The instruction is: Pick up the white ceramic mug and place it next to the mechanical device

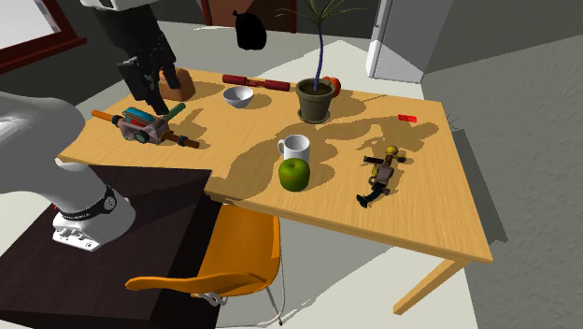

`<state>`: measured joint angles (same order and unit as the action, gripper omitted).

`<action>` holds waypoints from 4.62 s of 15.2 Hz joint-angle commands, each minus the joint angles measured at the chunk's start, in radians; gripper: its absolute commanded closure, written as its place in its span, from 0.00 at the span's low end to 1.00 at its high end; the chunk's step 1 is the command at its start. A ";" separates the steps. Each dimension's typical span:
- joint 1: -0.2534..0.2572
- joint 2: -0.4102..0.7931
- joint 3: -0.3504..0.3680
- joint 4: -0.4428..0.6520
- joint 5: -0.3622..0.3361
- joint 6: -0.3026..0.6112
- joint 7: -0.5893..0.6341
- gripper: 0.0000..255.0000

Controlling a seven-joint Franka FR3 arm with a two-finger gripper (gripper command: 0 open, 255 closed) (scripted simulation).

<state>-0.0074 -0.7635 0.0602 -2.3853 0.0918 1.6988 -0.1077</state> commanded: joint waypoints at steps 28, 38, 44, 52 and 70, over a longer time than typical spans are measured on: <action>0.089 0.865 0.352 0.225 -0.160 0.623 0.432 0.00; 0.233 1.265 0.310 0.550 -0.368 0.652 0.610 0.00; 0.263 1.350 0.288 0.600 -0.400 0.682 0.631 0.00; 0.271 1.385 0.276 0.605 -0.415 0.711 0.640 0.00; 0.260 1.340 0.292 0.606 -0.394 0.666 0.627 1.00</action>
<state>0.2541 0.5866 0.3490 -1.7795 -0.3068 2.3751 0.5206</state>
